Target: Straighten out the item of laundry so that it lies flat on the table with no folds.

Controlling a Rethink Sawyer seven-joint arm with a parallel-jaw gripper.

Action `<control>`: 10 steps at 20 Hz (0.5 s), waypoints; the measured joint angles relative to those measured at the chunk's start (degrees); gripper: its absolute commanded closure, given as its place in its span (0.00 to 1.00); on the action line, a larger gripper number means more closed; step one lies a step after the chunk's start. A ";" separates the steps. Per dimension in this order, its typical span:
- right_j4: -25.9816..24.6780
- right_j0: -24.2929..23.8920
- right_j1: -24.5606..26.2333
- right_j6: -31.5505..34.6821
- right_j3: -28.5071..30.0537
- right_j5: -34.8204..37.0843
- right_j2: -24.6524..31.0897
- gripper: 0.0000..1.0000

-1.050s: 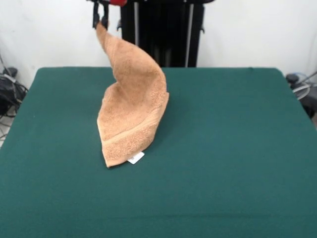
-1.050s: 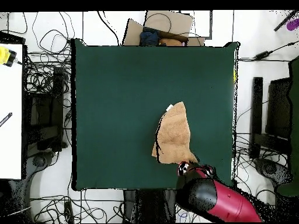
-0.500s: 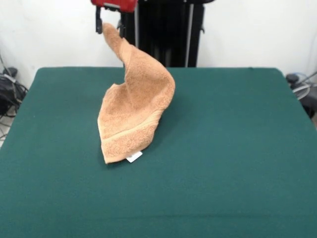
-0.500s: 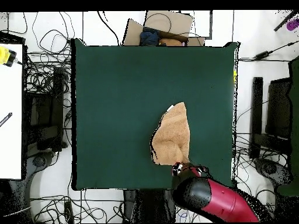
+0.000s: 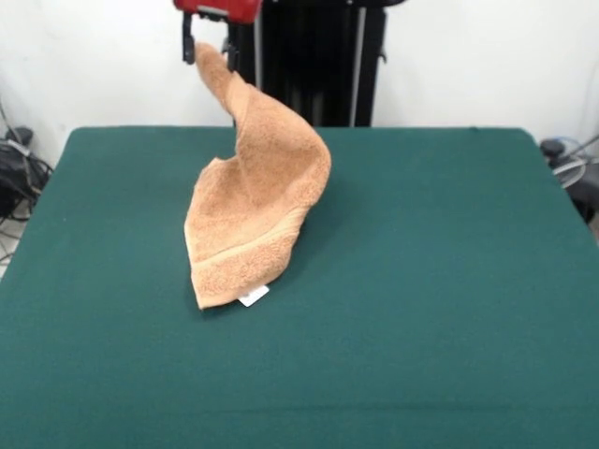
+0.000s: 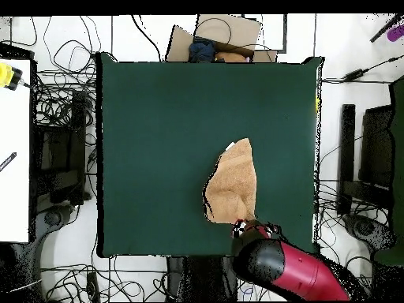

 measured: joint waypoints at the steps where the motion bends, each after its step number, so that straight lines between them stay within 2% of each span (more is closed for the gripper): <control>1: 0.00 0.00 -0.01 0.00 0.00 0.00 0.12 0.00; 4: 0.13 0.48 -0.53 0.00 -0.02 0.50 0.25 0.00; 8: 0.21 4.48 -3.32 0.00 -1.54 7.30 0.16 0.00; 10: 0.18 9.69 -5.75 0.00 -5.31 19.00 0.17 0.00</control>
